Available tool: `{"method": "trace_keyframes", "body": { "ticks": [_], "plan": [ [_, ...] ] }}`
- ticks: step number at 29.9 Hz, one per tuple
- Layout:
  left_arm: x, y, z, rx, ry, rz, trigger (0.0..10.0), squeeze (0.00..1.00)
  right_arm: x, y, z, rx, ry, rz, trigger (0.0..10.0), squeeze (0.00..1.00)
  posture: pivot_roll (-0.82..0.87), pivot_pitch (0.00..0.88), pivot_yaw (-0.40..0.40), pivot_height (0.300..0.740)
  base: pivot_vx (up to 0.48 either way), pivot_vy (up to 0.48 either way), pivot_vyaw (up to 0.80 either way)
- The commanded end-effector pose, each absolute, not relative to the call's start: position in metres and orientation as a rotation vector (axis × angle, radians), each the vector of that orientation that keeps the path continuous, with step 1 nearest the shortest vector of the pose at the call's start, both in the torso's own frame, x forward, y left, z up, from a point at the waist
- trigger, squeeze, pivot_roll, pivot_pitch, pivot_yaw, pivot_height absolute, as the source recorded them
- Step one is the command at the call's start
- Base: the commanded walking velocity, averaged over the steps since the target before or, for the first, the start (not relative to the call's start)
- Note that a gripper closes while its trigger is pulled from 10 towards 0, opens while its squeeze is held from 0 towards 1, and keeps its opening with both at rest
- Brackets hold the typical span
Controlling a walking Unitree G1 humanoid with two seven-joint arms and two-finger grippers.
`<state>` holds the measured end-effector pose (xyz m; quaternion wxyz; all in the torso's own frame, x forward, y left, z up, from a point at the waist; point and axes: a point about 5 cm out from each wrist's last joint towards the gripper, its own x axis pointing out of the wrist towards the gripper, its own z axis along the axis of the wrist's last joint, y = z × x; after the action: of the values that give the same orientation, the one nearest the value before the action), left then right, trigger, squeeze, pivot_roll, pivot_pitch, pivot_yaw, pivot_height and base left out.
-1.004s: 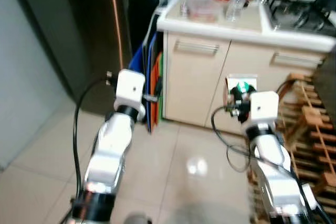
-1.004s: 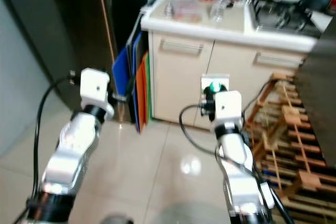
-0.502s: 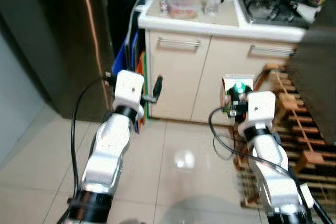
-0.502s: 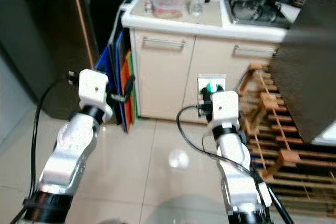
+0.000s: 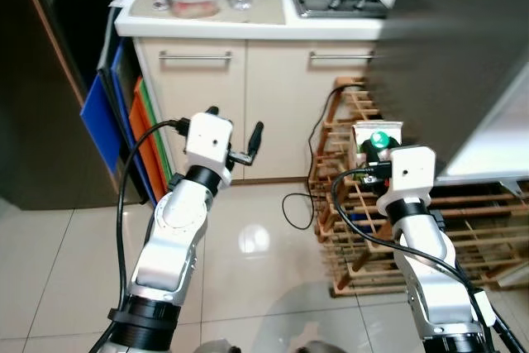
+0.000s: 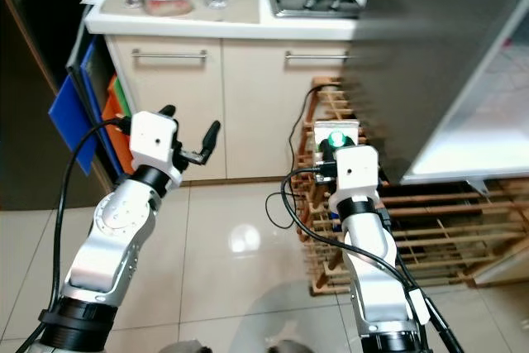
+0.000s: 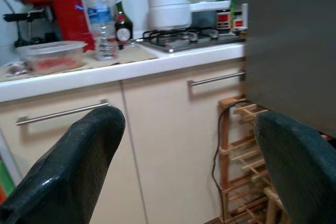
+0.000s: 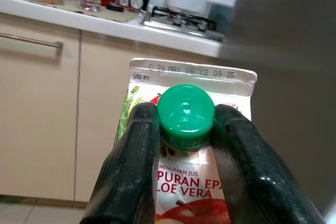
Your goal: Restocking fridge
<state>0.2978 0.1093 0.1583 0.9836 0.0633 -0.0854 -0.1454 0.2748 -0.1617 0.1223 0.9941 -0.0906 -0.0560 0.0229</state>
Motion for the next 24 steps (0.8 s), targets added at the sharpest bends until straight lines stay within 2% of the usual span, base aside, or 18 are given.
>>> {"method": "trace_keyframes", "body": {
  "ticks": [1,8,24],
  "plan": [
    [0.3007,0.1022,0.1640,0.128,-0.197,-0.327,10.0,0.00,0.2749,-0.1676,0.1251,-0.182,-0.129,0.031,0.0,0.00,0.03,0.012,-0.008,0.724,0.000,0.000,-0.54],
    [0.3029,0.1018,0.1644,0.106,-0.193,-0.352,10.0,0.00,0.2751,-0.1693,0.1241,-0.178,-0.129,0.023,0.0,0.00,0.03,0.004,-0.006,0.724,0.000,0.092,-0.56],
    [0.3076,0.1009,0.1622,0.124,-0.185,-0.353,10.0,0.00,0.2749,-0.1715,0.1228,-0.176,-0.129,0.016,0.0,0.00,0.03,0.000,-0.007,0.724,0.000,0.474,-0.60]
  ]
}}
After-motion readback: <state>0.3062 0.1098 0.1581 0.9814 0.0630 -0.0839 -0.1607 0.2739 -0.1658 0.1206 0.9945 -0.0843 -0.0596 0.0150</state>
